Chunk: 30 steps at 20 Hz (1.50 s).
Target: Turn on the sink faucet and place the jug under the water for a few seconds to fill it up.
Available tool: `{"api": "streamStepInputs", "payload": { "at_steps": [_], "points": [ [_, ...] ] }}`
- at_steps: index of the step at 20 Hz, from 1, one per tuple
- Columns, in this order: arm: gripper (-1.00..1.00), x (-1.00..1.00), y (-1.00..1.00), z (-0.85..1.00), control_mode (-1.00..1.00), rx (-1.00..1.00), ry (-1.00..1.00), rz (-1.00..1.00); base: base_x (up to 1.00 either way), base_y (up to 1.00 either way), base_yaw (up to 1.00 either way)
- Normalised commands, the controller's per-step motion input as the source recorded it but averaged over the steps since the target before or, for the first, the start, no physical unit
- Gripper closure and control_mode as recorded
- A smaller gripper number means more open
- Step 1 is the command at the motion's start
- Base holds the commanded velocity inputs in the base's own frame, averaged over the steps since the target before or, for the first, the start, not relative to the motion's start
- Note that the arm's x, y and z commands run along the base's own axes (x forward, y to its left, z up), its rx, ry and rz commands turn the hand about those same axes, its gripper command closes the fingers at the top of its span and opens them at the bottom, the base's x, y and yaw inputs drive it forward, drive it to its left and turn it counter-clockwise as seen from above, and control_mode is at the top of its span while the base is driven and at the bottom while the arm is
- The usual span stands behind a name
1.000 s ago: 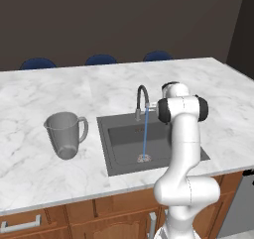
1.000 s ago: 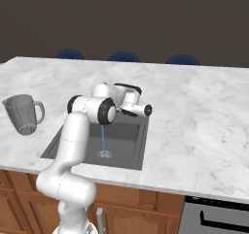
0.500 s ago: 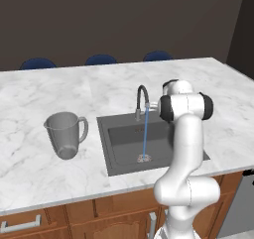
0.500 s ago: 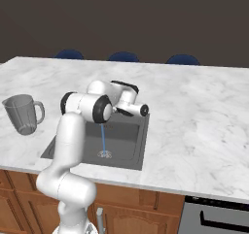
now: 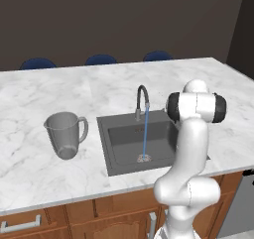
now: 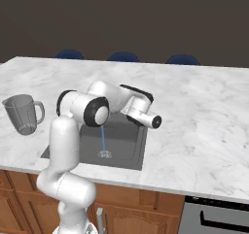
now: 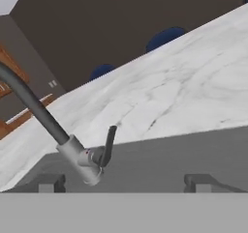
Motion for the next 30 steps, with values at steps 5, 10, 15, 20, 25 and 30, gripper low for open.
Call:
{"api": "streamStepInputs", "payload": {
  "at_steps": [5, 10, 15, 20, 25, 30],
  "points": [
    [-1.0, -0.75, -0.65, 0.66, -1.0, 0.01, -0.01, -0.08, 0.0, 0.0, 0.0],
    [-1.0, -0.98, -0.04, 1.0, -1.0, 0.0, -0.07, -0.05, 0.0, 0.0, 0.0],
    [-1.0, -1.0, 0.6, 0.99, -1.0, -0.09, -0.19, 0.0, 0.0, 0.0, 0.0],
    [-1.0, -0.84, 1.0, 0.82, -1.0, -0.24, -0.25, 0.04, 0.0, 0.0, 0.0],
    [-1.0, -0.55, 1.0, 0.83, -1.0, -0.3, -0.23, 0.12, 0.0, 0.0, 0.0],
    [-1.0, -0.36, 1.0, 0.72, -1.0, -0.29, -0.25, 0.19, 0.0, 0.0, 0.0]
  ]
}}
